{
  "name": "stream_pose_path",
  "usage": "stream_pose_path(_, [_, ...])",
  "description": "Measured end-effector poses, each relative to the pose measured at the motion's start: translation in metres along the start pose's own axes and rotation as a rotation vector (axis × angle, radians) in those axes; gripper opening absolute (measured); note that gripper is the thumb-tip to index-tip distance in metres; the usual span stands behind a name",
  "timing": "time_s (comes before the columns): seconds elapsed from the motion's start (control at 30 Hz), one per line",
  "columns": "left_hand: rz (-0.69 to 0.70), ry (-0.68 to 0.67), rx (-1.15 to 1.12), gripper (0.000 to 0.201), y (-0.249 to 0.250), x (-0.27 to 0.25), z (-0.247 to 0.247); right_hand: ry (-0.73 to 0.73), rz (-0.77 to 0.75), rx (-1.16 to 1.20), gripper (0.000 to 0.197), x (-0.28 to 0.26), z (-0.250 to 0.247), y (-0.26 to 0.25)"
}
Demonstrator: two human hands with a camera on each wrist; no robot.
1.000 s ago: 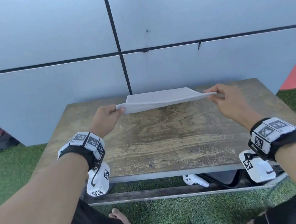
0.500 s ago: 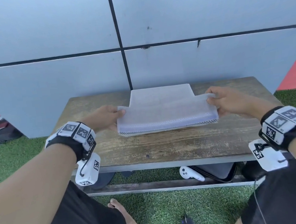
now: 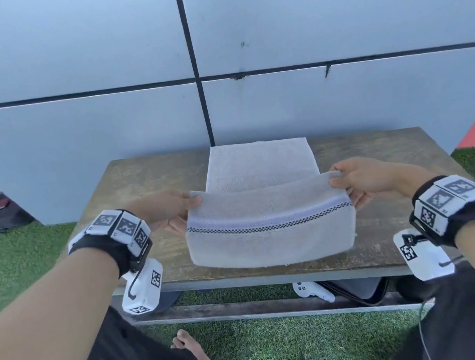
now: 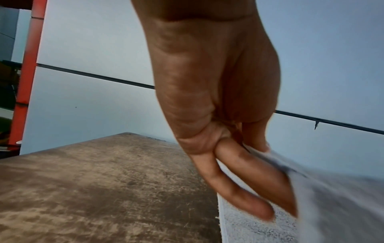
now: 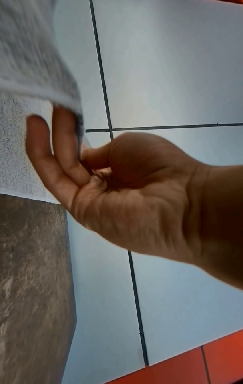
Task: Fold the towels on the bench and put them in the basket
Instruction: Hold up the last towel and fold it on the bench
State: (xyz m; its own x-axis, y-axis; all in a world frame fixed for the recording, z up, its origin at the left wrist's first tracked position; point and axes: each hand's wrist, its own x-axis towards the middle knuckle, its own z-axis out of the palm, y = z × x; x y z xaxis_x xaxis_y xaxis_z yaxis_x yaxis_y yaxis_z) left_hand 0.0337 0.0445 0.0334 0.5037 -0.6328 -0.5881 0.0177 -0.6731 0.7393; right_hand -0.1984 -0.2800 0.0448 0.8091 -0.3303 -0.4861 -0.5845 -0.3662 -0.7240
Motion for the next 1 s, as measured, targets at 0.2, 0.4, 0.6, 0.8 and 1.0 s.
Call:
stream_pose_path(0.2, [0.211,0.405,0.003,0.024,0.026,0.061,-0.006,0.319,-0.052,0.027,0.019,0.066,-0.016,-0.005])
stream_pose_path(0.4, [0.283,0.724,0.093,0.030,0.061,0.145,-0.033,0.644,-0.109,-0.274,0.035,0.145,-0.048,-0.019])
stream_pose_path(0.6, [0.271,0.810,0.132,0.027,0.080,0.223,-0.050,0.666,-0.068,-0.327,0.024,0.222,-0.067,-0.023])
stream_pose_path(0.8, [0.221,0.649,0.308,0.045,0.061,0.263,-0.046,0.549,-0.058,-0.365,0.041,0.261,-0.057,-0.003])
stream_pose_path(1.0, [0.356,0.743,0.269,0.036,0.061,0.242,-0.046,0.617,-0.114,-0.203,0.030,0.241,-0.054,-0.002])
